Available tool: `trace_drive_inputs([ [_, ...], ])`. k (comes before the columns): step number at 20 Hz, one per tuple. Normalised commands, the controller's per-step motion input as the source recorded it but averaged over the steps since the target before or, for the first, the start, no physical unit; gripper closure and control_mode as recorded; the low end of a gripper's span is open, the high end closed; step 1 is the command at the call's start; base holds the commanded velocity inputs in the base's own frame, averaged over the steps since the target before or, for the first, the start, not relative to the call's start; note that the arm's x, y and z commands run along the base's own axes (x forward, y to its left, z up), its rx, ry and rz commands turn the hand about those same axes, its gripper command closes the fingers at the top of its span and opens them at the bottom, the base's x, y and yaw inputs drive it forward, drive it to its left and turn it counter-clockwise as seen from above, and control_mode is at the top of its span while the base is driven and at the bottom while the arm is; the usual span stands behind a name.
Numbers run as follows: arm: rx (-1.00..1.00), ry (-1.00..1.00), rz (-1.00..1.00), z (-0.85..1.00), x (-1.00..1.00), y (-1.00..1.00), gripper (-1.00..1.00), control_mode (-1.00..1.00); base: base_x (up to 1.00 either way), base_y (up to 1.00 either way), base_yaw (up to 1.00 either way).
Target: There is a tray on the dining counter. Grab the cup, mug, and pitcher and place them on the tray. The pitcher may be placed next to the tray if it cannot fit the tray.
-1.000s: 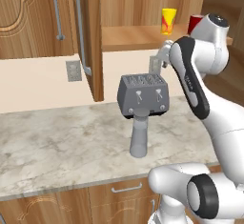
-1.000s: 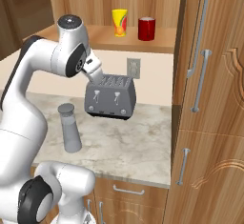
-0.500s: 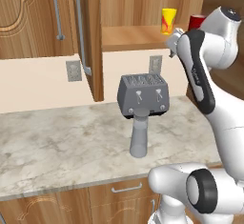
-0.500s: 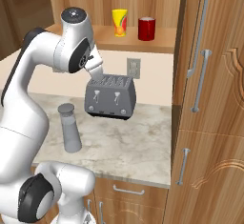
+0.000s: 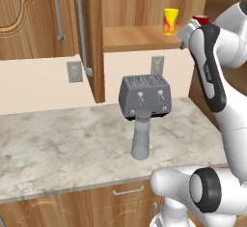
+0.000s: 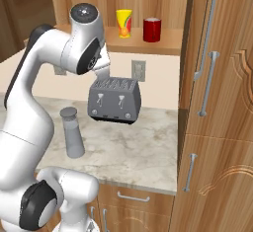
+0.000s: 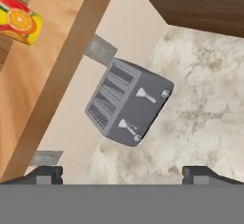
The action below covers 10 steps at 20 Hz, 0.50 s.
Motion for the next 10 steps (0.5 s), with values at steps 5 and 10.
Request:
trace_drive_inputs([
  [5,0.06,-0.05,-0.11,0.21,0.0,0.0,-1.0,-1.0,0.0,0.0,0.0],
  [10,0.04,-0.07,-0.1,0.16,0.03,-0.01,-1.0,-1.0,0.0,0.0,0.0],
])
